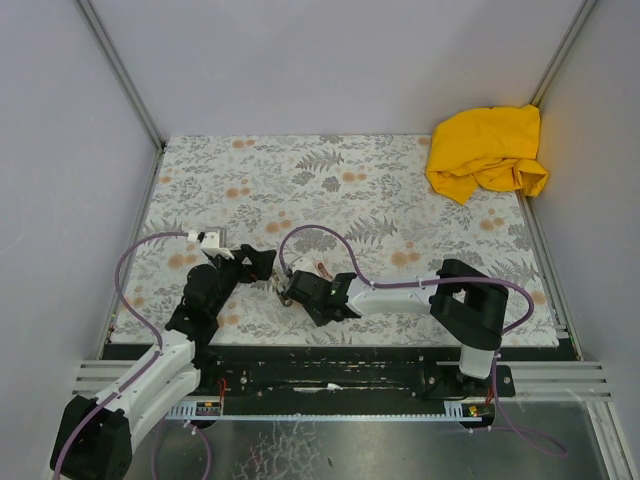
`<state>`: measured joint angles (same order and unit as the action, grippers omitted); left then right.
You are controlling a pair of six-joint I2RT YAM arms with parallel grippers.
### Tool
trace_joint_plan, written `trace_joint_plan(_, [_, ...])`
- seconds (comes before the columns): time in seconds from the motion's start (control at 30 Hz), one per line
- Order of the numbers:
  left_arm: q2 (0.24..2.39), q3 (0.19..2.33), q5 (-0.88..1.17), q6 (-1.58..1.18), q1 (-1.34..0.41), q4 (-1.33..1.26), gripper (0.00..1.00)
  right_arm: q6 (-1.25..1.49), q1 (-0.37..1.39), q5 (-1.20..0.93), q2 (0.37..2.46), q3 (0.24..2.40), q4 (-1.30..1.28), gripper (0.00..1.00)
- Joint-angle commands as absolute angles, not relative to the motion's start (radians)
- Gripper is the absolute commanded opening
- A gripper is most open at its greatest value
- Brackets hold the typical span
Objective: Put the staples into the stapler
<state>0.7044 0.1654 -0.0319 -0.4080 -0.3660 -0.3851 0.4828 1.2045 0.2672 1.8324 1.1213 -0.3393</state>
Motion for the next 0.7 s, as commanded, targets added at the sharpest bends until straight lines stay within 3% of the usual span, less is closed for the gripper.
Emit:
trace_joint_plan(0.0, [0.714, 0.138, 0.106, -0.366, -0.360, -0.550, 0.88, 0.483, 1.213, 0.297, 1.761, 1.105, -0.348, 0.16])
trace_joint_plan(0.67, [1.042, 0.140, 0.510, -0.442, -0.138, -0.721, 0.86, 0.418, 1.043, 0.022, 1.524, 0.931, -0.171, 0.16])
